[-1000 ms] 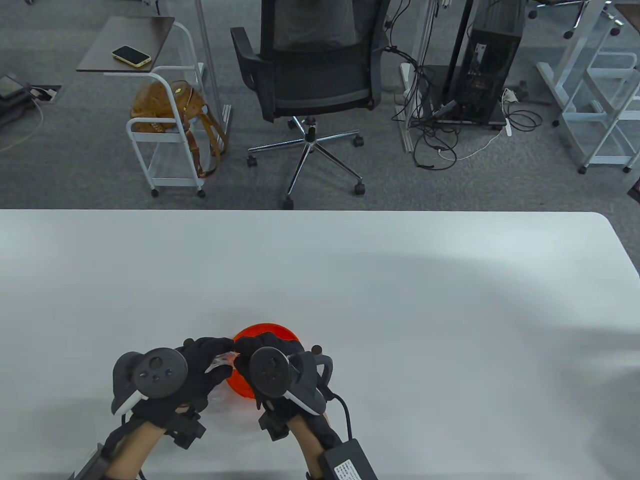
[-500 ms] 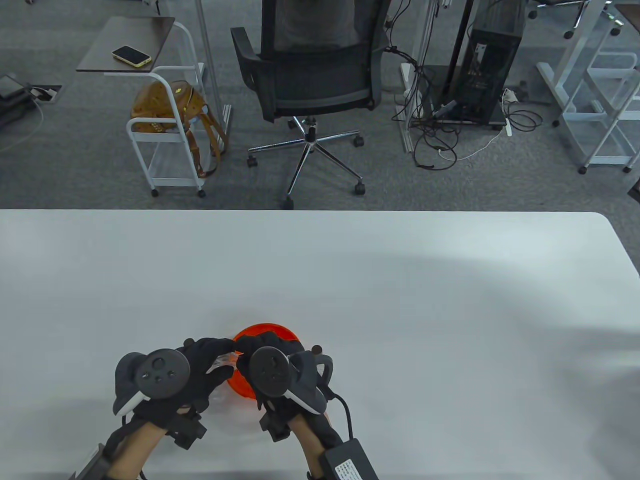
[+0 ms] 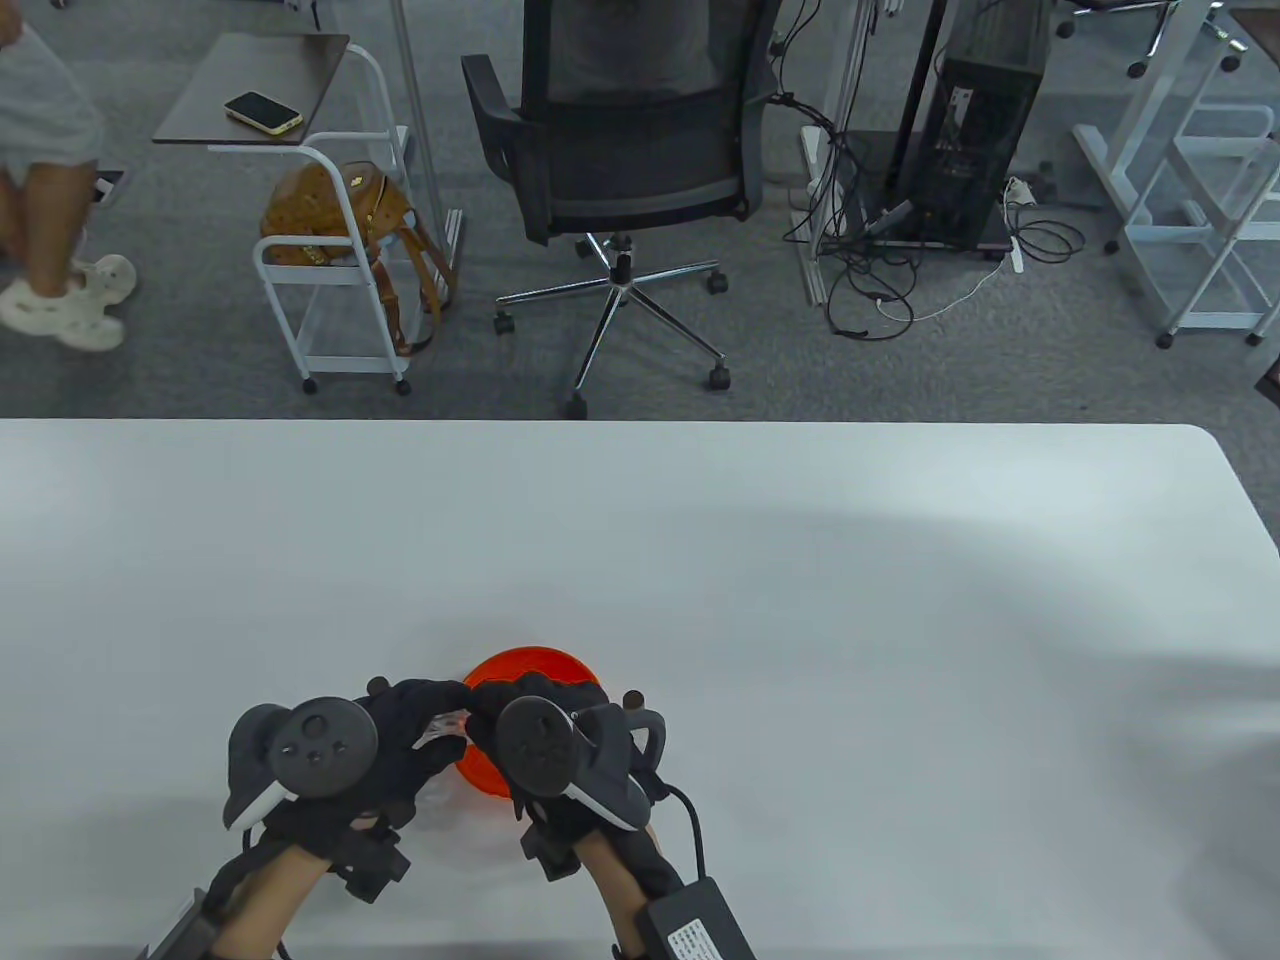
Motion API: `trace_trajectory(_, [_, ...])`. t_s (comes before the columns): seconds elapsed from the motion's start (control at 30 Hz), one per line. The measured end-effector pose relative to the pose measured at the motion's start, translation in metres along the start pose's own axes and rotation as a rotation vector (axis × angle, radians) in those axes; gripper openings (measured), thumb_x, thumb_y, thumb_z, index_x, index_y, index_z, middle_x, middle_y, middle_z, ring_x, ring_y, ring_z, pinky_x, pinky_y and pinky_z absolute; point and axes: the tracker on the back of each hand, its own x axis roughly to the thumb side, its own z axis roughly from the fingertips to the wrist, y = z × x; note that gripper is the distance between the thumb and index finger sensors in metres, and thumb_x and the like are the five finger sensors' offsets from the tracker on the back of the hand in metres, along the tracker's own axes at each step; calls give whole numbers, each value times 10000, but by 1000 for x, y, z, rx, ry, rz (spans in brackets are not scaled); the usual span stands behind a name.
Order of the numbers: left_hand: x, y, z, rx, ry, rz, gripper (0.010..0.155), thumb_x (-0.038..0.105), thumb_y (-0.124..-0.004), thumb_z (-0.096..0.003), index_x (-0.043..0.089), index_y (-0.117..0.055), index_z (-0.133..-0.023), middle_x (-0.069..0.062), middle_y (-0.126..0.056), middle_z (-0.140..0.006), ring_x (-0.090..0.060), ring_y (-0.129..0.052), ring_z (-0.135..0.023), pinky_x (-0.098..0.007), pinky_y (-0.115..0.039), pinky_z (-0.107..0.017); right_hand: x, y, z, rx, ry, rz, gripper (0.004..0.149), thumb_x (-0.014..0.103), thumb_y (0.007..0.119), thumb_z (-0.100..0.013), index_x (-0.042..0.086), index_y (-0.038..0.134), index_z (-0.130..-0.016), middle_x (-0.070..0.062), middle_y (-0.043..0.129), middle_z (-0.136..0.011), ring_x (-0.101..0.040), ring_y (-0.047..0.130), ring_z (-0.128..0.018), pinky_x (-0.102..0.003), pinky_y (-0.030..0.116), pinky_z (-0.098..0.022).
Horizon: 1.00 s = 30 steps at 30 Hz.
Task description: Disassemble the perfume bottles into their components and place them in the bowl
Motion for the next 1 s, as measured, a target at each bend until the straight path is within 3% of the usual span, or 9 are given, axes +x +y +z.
trace_trajectory(0.1, [-2,1,0,6,8,17,531,354,-906,-407,210,-853,-916,-108,-988,-873,-300,-1071,-674,-565,-779,-592,0,0,0,-4,11,-11,469,402,858,-358,319,801,-816,42,916,-789,-75,1037,-485,-493,817,-563])
trace_trajectory(0.17, [-2,1,0,-4,1,25,534,352,-912,-405,211,-857,-916,-109,-987,-880,-306,-1069,-680,-568,-777,-592,-1,-1,0,-31,11,9,451,495,798,-351,338,852,-771,59,994,-648,-68,1060,-389,-482,842,-538])
trace_trajectory(0.23, [-1,-1,0,-15,-7,10,533,356,-908,-407,213,-853,-918,-106,-987,-880,-302,-1071,-680,-563,-780,-593,-1,-1,0,-30,12,9,407,467,818,-353,347,886,-736,63,1016,-582,-66,1055,-332,-479,848,-525])
trace_trajectory(0.37, [-1,-1,0,4,5,2,531,355,-902,-409,208,-851,-917,-111,-988,-872,-299,-1072,-671,-564,-779,-593,0,1,0,3,10,-5,490,388,873,-352,311,788,-828,40,906,-799,-78,1032,-504,-493,814,-567])
trace_trajectory(0.5, [-2,-1,0,-21,3,12,533,354,-909,-406,216,-854,-918,-106,-986,-884,-306,-1067,-686,-566,-776,-595,0,0,0,-28,11,9,414,468,810,-355,338,877,-742,59,1010,-610,-69,1060,-356,-480,847,-528])
trace_trajectory(0.67, [0,-1,-1,1,0,10,532,355,-901,-410,203,-854,-917,-113,-987,-875,-302,-1072,-669,-566,-779,-590,-1,0,0,13,11,-6,490,369,884,-350,308,794,-828,31,899,-819,-78,1032,-511,-495,815,-565])
trace_trajectory(0.77, [-2,-1,-1,-12,3,20,533,352,-906,-407,208,-855,-918,-110,-990,-875,-307,-1069,-678,-567,-777,-591,-2,1,0,-21,16,19,456,499,796,-349,335,852,-771,54,997,-650,-68,1065,-389,-480,847,-530])
trace_trajectory(0.8, [-1,-1,0,-23,3,10,532,355,-904,-408,215,-854,-919,-107,-985,-886,-305,-1069,-684,-565,-776,-596,-2,1,0,-18,21,8,418,460,810,-356,331,876,-748,58,1013,-606,-69,1062,-351,-479,850,-523])
trace_trajectory(1.0, [-2,0,0,-4,9,11,530,351,-900,-411,205,-852,-918,-112,-987,-877,-306,-1070,-675,-568,-775,-593,0,1,0,11,14,9,476,380,881,-350,316,807,-816,34,913,-796,-76,1035,-489,-495,819,-558])
